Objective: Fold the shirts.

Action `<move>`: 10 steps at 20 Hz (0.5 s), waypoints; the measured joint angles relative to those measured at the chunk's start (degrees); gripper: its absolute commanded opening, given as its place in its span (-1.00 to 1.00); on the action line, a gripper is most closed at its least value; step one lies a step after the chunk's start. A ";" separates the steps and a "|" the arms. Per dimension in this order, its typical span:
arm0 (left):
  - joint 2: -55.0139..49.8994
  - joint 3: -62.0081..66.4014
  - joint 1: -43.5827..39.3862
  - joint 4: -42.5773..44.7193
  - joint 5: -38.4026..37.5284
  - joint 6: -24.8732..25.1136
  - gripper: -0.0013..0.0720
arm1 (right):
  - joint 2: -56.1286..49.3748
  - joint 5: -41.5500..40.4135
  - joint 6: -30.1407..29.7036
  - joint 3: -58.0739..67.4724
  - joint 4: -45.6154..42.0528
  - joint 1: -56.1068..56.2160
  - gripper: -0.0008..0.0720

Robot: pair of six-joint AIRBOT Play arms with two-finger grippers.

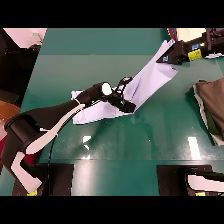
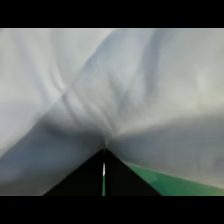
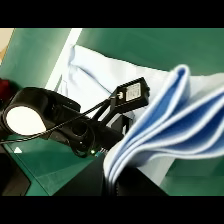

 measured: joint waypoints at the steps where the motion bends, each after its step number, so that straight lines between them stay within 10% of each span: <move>1: 0.57 0.17 0.70 0.13 -0.26 -0.02 -0.88 | 0.00 -0.20 -0.42 0.07 0.02 0.90 -0.92; 10: 17.42 0.59 18.21 10.75 -7.23 0.00 -0.88 | -6.23 -5.09 -5.49 0.24 5.11 13.42 -0.91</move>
